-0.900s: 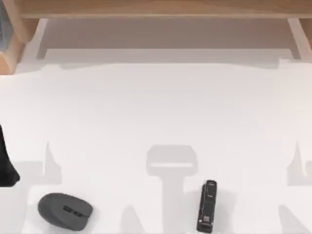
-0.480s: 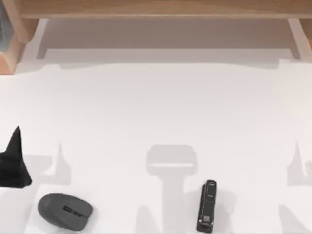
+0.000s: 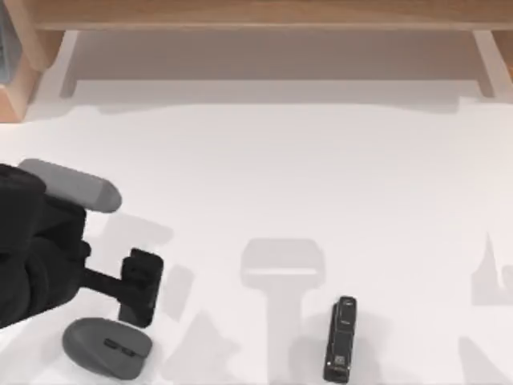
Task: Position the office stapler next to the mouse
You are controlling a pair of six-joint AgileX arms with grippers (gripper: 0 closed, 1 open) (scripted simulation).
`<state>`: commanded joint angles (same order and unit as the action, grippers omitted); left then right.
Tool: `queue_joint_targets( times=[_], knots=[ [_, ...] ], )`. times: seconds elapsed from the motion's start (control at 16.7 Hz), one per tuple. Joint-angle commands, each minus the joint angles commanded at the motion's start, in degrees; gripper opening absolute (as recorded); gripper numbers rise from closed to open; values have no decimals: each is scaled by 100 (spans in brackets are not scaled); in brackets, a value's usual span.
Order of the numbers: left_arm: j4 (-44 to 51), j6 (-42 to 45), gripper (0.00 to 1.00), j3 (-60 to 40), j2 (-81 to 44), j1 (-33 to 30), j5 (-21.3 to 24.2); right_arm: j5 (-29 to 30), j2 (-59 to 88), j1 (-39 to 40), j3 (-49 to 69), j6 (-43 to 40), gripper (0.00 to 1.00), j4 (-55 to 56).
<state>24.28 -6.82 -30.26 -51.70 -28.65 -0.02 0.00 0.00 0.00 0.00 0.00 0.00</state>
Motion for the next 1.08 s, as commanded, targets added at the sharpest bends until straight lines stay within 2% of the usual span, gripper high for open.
queue_joint_targets(
  times=[0.24,0.54,0.78,1.08],
  knots=[
    [1194,-696,100,-1584,-2480,-1164,44,0,0,0,0,0,100,0],
    [2489,-1777,100,-3575,-4789,-2267,119,0,0,0,0,0,100,0],
    [3242,-2688,100,-5006,-6127,-2802,122,0,0,0,0,0,100,0],
    [3826,-3690,100,-6357,-7017,-3096,51,0,0,0,0,0,100,0]
  ],
)
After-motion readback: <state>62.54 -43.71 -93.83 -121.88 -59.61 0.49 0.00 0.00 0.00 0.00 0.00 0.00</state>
